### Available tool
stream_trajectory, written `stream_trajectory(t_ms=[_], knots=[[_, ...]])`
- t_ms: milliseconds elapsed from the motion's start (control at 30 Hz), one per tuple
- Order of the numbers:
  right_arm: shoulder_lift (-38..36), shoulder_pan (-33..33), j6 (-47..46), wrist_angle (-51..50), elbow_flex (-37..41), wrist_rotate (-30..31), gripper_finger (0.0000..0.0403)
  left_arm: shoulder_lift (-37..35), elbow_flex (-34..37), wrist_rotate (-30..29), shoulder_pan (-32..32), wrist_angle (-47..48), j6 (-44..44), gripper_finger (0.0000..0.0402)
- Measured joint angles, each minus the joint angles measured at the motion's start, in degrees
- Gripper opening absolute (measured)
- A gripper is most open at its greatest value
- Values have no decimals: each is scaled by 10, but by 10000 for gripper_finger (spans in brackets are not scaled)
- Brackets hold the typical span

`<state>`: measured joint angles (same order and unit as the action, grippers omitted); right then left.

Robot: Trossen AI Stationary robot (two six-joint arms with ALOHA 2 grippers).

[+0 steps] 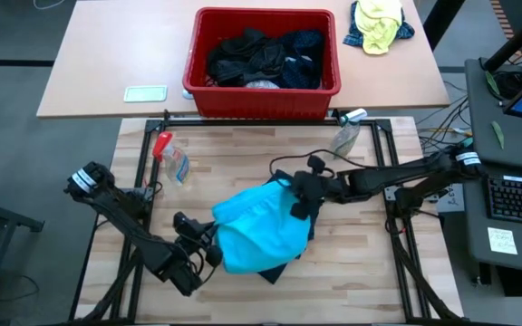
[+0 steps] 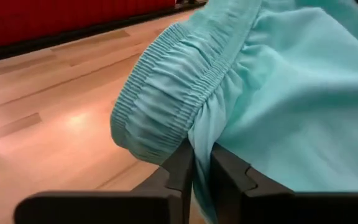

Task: Fold Laundry from Bin
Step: Fold the light blue shorts

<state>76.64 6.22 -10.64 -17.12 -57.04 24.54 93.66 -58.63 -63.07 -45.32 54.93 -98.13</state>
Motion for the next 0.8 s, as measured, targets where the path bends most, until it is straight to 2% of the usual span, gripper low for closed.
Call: stream_trajectory(t_ms=[100, 300, 400, 533, 667, 800], knots=[[-21, 0, -3, -11, 0, -23, 86, 0, -31, 42, 0, 48, 11, 44], [-67, 0, -14, -46, 0, -22, 156, -1, -97, 107, 0, 125, 69, 74], [-93, 0, -15, -52, 0, -20, 177, -1, -138, 133, 0, 151, 134, 81], [-129, 10, -13, -48, 0, -20, 190, -1, -190, 134, -1, 145, 245, 82], [-143, 42, 22, 5, 19, -51, 189, -1, -193, 116, -1, 31, 404, 80], [-122, 79, 86, 177, 94, -203, 176, 0, -123, 143, 0, -212, 581, 76]])
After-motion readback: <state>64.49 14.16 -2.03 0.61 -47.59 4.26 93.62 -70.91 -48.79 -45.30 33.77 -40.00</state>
